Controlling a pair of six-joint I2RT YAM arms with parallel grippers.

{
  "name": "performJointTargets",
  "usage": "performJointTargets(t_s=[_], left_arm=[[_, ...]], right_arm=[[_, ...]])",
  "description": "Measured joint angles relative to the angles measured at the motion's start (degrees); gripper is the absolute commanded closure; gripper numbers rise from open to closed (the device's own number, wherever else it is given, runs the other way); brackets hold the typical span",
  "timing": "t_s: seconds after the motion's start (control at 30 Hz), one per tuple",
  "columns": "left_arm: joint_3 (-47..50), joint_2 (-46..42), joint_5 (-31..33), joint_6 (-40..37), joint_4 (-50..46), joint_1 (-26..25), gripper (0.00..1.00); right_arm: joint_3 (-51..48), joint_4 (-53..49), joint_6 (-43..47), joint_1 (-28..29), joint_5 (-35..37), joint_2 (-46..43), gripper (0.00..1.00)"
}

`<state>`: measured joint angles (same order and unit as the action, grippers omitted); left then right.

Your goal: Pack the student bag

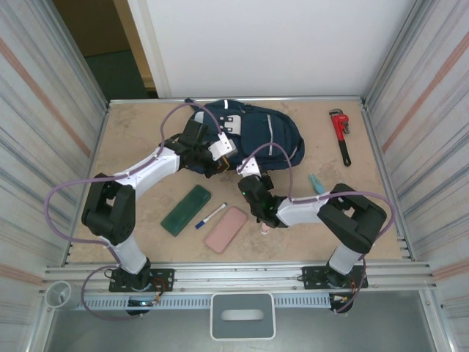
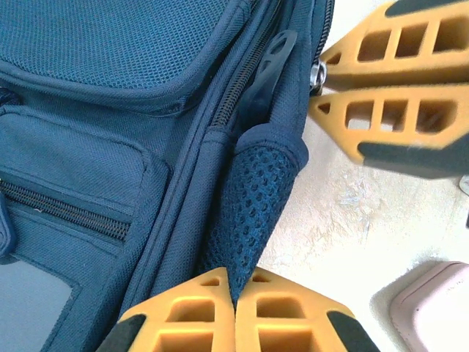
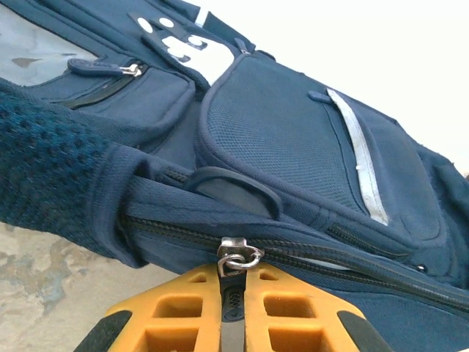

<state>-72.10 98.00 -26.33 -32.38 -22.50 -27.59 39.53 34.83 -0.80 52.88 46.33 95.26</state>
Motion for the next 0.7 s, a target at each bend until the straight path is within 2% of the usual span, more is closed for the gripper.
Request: performJointTargets(t_s=[0.37,0.7], left_arm=[[0.0,0.0,1.0,-2.9,0.0,0.0,1.00],[0.0,0.0,1.1,-3.8,0.1,0.1,1.00]], right_arm=[[-6.5,-6.9,-2.7,-12.1,-20.5,-12.0,1.00],[-7.2,-13.9,-7.0,-24.0,-41.2,-17.8,1.00]])
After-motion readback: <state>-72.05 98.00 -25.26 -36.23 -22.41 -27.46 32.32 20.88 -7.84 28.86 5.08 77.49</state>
